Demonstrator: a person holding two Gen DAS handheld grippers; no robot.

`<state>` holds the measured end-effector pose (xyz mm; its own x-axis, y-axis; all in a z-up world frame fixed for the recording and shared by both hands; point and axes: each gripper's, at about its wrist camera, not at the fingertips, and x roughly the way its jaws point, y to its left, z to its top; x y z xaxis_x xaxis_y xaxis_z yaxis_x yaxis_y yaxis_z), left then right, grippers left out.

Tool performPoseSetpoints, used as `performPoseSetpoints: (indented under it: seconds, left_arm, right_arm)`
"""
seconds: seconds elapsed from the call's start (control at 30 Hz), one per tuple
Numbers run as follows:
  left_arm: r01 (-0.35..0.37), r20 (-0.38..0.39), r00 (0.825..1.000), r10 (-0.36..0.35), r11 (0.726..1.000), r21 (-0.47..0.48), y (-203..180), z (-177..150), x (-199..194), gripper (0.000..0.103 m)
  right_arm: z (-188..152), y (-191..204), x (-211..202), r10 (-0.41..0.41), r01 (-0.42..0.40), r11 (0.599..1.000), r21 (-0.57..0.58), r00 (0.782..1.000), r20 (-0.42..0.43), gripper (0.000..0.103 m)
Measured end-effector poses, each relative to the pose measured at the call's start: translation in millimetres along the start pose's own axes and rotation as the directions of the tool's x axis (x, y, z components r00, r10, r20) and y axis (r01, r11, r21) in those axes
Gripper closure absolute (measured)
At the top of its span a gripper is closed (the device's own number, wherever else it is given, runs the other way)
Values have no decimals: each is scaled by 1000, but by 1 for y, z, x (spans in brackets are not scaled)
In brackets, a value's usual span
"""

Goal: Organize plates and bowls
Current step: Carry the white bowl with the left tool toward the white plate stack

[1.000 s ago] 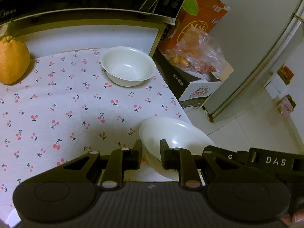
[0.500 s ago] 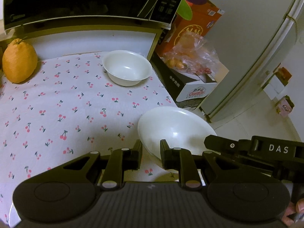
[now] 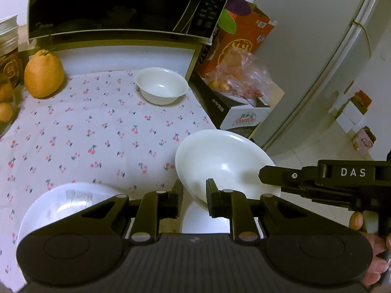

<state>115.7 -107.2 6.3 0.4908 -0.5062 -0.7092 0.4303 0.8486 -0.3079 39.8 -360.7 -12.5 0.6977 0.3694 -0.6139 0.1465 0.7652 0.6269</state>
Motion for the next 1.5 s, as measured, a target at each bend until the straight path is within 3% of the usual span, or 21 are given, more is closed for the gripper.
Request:
performPoseSetpoints:
  seconds: [0.37,0.47,0.8,1.5]
  left_arm:
    - [17,10,1000,-17,1000,11,1,-33,-8,85]
    - [9,-23,1000,-9,1000,-3,2,-36,-2,85]
    - [-11,-18,1000,12,998,59,-9,-43,-6,85]
    - [-38,-50,998,45,992,122,-16,-56,3,83]
  right_arm:
    - [-14,8,1,-68,57,989,-138,994,-80,82]
    - [-18,10,2,-84,66,983,-171,992,-95,82]
    - [-33,5,12,-167,127,967,-222,971,-169,81]
    - [-35,13,16,-238,186,941,-282,957,-164,80]
